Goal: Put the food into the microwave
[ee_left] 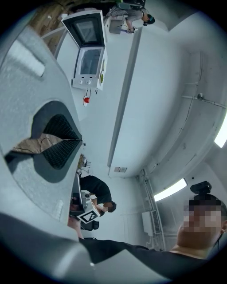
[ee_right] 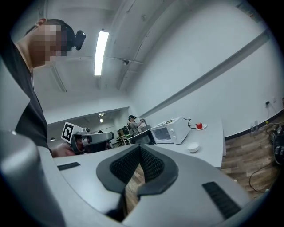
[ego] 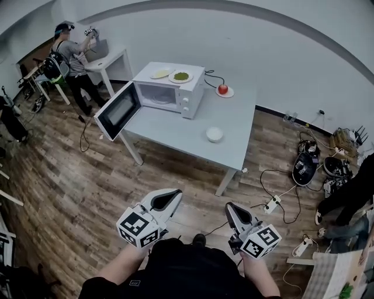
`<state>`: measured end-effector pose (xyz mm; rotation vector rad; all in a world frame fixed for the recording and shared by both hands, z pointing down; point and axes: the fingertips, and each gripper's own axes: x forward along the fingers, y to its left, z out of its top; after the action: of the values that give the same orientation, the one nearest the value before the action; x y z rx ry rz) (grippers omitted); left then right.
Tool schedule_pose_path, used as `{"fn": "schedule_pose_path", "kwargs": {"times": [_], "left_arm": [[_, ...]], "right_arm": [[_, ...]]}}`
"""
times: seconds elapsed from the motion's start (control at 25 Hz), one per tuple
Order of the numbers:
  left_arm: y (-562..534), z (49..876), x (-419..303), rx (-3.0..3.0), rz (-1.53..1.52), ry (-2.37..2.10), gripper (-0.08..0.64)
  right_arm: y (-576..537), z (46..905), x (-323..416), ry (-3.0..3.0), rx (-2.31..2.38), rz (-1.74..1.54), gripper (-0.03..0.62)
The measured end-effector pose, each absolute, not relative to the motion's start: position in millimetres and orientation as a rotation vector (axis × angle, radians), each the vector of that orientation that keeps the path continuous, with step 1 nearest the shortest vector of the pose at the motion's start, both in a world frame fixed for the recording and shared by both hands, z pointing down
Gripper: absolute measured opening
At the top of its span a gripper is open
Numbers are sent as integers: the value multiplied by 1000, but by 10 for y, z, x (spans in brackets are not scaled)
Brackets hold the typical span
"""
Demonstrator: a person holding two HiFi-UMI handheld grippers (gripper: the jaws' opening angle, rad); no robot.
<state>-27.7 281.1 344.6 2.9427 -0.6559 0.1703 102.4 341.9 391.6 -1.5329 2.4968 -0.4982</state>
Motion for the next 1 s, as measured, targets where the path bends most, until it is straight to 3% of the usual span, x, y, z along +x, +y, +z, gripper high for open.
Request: {"fn": "schedule_pose_path", "kwargs": {"times": [0.56, 1.0], "left_arm": [[2299, 3620, 64, 2933, 193, -700, 11], [1118, 3593, 193, 2935, 155, -664, 11]], "right_arm": [[2792, 4093, 1315, 2526, -1528, -545, 9], [1580, 4118, 1358, 2537, -1557, -577, 9]]}}
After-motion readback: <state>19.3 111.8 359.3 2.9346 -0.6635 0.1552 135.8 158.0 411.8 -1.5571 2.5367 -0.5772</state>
